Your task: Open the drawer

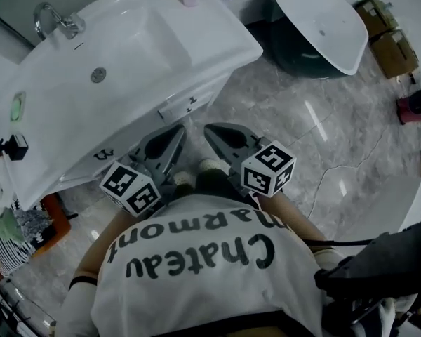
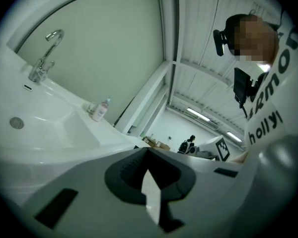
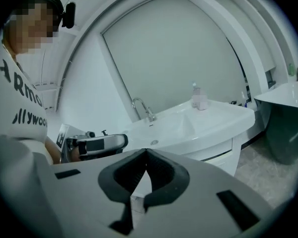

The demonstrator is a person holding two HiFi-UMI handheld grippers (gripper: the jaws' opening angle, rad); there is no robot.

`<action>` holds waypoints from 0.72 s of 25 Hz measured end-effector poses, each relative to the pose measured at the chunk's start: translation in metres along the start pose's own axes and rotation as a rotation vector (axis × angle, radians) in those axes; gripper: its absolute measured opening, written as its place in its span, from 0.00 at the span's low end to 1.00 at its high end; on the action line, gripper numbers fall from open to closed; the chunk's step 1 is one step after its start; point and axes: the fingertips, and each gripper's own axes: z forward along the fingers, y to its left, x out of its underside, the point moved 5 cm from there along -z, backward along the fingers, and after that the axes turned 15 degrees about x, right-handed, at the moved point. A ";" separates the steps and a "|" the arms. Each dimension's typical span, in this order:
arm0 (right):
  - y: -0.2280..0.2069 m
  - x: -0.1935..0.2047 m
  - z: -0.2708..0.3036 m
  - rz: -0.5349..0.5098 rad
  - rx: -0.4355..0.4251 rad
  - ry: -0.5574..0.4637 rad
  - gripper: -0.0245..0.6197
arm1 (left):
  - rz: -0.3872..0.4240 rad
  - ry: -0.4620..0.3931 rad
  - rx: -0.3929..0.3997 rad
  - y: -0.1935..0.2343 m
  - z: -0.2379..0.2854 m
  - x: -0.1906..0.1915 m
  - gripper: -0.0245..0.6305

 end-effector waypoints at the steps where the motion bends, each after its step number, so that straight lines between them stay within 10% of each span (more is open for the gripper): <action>1: -0.006 0.001 0.008 -0.005 -0.018 0.016 0.06 | -0.004 0.002 -0.041 0.004 0.001 0.003 0.05; 18: -0.096 0.064 0.133 -0.122 -0.245 0.293 0.05 | -0.173 -0.029 -0.530 0.068 0.025 0.086 0.05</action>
